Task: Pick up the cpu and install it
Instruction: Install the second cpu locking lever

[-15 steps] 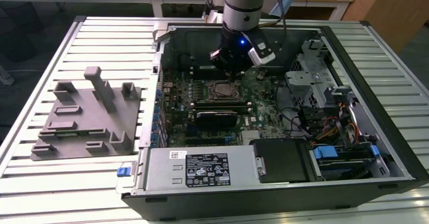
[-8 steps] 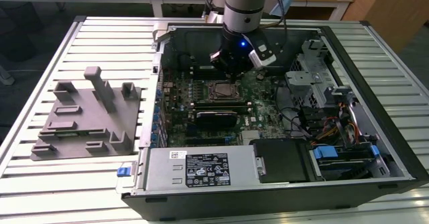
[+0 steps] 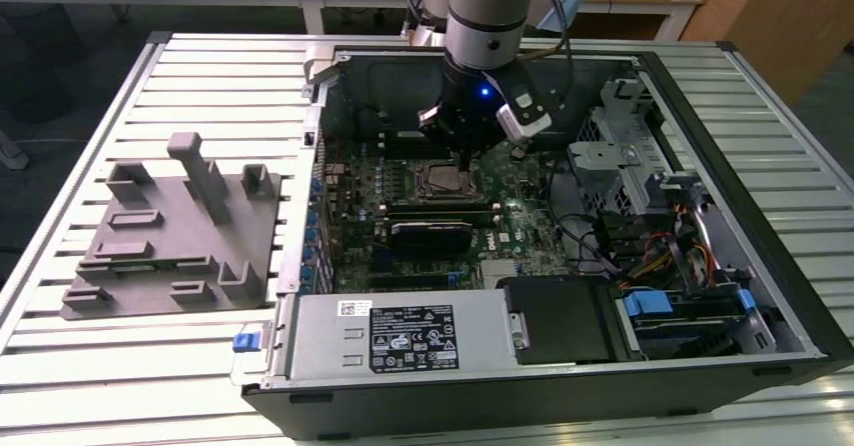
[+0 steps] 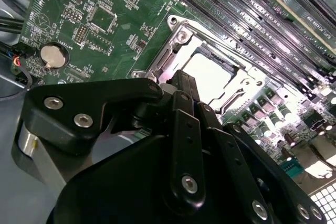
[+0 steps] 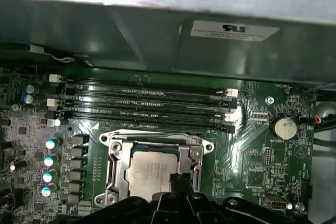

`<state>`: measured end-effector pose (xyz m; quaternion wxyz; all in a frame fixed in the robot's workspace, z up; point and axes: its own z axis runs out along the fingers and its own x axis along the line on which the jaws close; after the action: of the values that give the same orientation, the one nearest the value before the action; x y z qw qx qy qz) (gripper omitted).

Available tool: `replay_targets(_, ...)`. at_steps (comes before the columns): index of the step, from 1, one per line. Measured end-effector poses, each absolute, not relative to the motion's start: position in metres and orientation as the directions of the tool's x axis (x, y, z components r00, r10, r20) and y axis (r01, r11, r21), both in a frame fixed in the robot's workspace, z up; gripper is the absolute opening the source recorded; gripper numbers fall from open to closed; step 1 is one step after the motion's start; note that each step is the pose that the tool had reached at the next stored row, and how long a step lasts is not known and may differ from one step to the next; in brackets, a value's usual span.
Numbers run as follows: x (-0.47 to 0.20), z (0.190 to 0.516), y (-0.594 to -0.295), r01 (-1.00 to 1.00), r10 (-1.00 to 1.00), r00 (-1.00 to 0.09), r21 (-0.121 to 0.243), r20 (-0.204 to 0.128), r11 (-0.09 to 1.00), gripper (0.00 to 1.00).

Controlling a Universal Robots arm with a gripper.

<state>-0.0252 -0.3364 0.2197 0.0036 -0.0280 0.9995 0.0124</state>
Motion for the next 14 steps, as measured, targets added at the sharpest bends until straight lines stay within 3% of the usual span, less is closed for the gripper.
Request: replay_targets(14, -0.025, 0.236, -0.338, -0.056, -0.056, -0.998, 0.024, -0.007, 0.998, 0.11)
